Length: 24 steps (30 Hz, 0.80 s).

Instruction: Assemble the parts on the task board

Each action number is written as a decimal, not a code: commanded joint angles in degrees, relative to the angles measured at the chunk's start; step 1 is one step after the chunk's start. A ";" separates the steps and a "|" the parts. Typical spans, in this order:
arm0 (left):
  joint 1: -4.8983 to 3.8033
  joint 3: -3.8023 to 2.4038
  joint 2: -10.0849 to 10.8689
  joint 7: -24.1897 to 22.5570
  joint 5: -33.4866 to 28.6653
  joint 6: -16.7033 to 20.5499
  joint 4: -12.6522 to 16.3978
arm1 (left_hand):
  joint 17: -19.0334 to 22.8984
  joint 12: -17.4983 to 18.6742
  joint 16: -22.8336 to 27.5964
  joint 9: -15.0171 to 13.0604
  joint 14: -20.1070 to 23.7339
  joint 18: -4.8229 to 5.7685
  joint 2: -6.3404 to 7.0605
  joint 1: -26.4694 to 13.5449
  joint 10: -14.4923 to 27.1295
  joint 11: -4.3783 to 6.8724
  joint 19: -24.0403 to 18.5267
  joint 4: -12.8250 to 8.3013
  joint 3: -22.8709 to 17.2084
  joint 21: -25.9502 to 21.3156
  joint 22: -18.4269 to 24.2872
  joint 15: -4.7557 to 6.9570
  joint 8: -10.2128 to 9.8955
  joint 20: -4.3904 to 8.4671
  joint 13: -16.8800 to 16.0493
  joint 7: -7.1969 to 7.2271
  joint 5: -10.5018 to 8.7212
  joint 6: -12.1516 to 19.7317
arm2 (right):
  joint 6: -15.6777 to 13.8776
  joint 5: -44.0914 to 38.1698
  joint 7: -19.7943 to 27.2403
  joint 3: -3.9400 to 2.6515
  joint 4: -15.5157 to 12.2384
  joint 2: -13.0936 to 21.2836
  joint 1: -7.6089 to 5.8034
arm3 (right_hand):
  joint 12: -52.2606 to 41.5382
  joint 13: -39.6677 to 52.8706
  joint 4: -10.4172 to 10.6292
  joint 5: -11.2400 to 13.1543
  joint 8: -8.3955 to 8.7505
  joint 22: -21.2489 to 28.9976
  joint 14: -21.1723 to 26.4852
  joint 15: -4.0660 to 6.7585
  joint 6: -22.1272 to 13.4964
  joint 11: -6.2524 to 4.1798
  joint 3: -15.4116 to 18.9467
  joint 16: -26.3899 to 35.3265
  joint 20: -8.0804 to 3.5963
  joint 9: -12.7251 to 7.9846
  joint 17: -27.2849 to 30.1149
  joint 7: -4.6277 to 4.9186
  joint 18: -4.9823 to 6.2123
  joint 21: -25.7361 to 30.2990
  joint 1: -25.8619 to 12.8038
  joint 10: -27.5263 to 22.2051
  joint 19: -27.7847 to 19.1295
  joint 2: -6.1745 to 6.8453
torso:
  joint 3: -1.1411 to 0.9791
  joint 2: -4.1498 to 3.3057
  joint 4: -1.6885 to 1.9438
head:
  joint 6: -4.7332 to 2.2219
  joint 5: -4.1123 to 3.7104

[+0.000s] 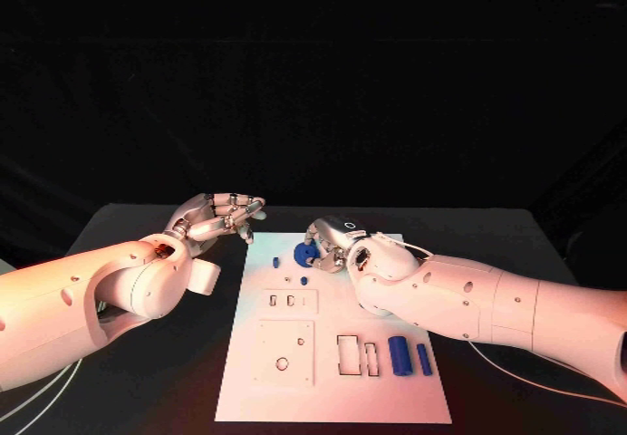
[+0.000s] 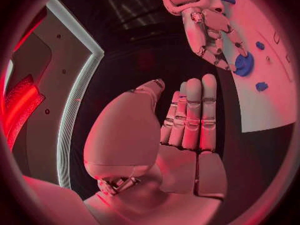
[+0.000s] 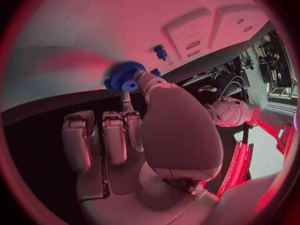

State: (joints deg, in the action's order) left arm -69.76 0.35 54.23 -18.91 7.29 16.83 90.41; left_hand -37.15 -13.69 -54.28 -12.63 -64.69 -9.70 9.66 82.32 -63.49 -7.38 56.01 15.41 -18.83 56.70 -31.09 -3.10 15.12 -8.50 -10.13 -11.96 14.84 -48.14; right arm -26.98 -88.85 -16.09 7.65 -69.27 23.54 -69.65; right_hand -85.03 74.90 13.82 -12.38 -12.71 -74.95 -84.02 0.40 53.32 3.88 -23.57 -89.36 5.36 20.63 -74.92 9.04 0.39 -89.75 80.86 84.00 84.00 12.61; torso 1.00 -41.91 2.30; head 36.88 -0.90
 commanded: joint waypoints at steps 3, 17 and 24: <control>-0.15 -0.06 -0.10 -0.08 0.12 -0.99 0.11 | 0.05 -0.27 0.31 -0.06 0.33 -0.88 0.17 0.52 0.55 -0.05 -0.45 -0.01 -0.15 0.17 0.03 0.06 0.30 -0.03 -0.09 -0.08 -0.29 0.46 | 2.13 0.42 0.95 0.11 0.45 -0.20 0.16 | 0.87 10.15 0.68 -0.25 2.15 -15.05 -5.74 -0.97 -2.75 0.95 1.05 -0.35 1.03 -1.18 -13.95 0.67 -0.39 -0.25 -1.94 1.10 6.00 1.31 | 0.03 0.02 0.04 | 0.08 -0.02; -0.15 -0.06 -0.01 0.09 0.12 -1.25 0.13 | 0.41 -0.42 0.42 -0.11 0.36 -0.90 -0.61 1.95 0.63 0.06 -0.59 -0.87 -2.29 0.51 -0.06 0.21 0.28 0.09 -0.07 -0.08 0.03 0.48 | 4.73 2.88 1.18 0.15 0.53 0.09 0.16 | 0.16 10.73 2.78 -1.95 2.76 -15.05 -5.90 -1.05 -1.71 0.89 5.02 -0.55 1.31 -1.33 -14.72 0.48 -0.39 -0.25 -9.71 1.71 6.00 -1.88 | -0.01 -0.01 -0.07 | 0.13 0.16; -0.15 -0.06 -0.03 0.15 0.13 -1.29 0.03 | 0.45 -0.43 0.43 -0.11 0.36 -0.90 -0.54 1.96 0.65 0.04 -0.61 -0.93 -2.50 0.56 -0.08 0.20 0.26 0.10 -0.06 -0.11 -0.01 0.50 | 3.44 2.73 0.82 0.16 -0.44 1.23 0.16 | -0.17 11.00 2.55 -2.28 2.62 -15.05 -5.92 -0.98 -1.30 0.79 4.85 -0.57 1.27 -1.27 -14.82 0.35 -0.39 -0.25 -9.61 1.99 6.00 -2.08 | -0.08 0.04 -0.02 | 0.10 0.19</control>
State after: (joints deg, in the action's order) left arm -69.76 0.35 54.27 -18.62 7.30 16.60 90.41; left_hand -36.79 -13.94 -54.06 -12.68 -64.69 -9.71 9.05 83.72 -63.07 -7.37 55.80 14.46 -20.88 56.96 -31.09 -3.10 15.12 -8.29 -10.18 -12.15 14.84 -47.95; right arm -24.16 -86.33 -15.53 7.72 -69.29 24.44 -69.61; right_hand -84.89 74.95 16.67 -14.44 -10.07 -74.93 -83.92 -0.30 51.64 4.52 -18.80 -89.60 6.27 19.38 -74.90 9.59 0.39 -89.75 71.62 84.04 84.11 10.86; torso 0.97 -41.90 2.27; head 37.02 -0.73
